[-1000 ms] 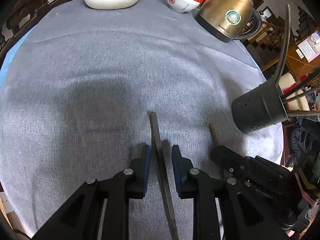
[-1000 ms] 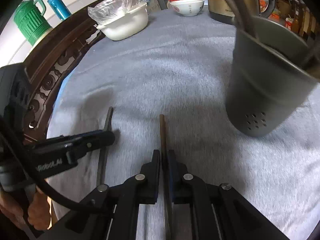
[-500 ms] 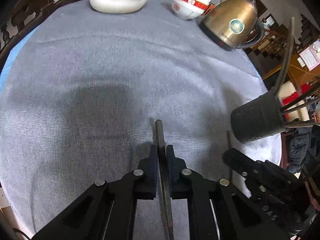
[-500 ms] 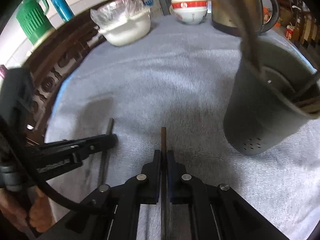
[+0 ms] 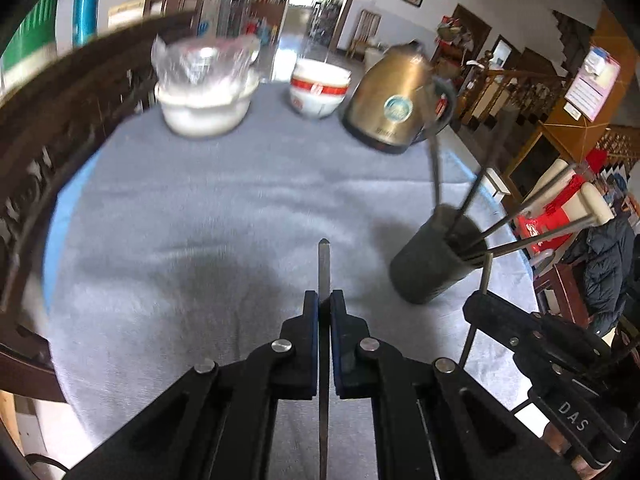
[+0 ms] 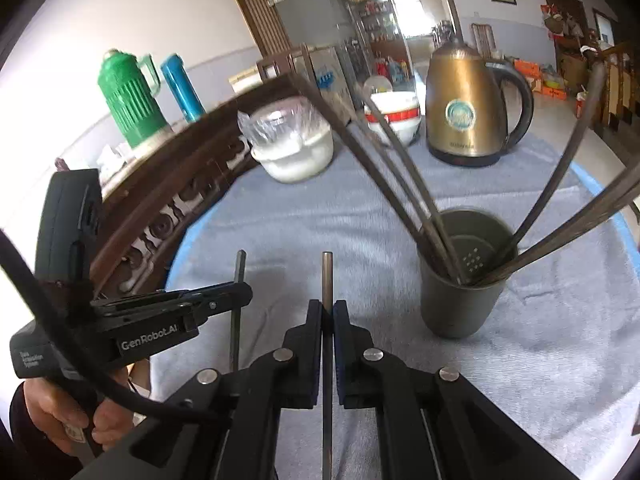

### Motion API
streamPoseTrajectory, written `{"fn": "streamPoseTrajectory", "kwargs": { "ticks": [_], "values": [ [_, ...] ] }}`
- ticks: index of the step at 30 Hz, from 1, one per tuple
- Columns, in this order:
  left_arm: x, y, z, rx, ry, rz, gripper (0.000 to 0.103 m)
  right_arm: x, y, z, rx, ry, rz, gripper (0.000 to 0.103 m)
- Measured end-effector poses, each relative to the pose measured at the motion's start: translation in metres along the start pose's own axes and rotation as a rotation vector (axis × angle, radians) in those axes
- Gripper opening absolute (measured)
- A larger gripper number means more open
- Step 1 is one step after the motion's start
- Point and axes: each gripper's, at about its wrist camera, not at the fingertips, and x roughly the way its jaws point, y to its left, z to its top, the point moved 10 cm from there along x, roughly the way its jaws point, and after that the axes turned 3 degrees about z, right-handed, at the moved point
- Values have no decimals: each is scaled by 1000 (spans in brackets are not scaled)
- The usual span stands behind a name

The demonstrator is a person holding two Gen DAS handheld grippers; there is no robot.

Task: Organize utensils
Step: 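Lift the held chopsticks upright over the grey holder cup with both tools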

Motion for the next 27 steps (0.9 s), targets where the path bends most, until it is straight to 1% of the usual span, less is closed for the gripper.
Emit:
{"fn": "streamPoseTrajectory", "kwargs": {
  "ticks": [4,12,19,27],
  "values": [
    [-21,-13,6,39,-47,8,5,-20,0,4,-1,-34,-1,6],
    [-45,-28,4,69,-86,-3,5,-46,2,7,1,-88,1,6],
    [-49,-31,2,73,-89,-7,5,-56,2,4,4,-104,1,6],
    [-51,-22,2,53,-90,-9,5,-58,0,4,13,-110,4,6]
  ]
}}
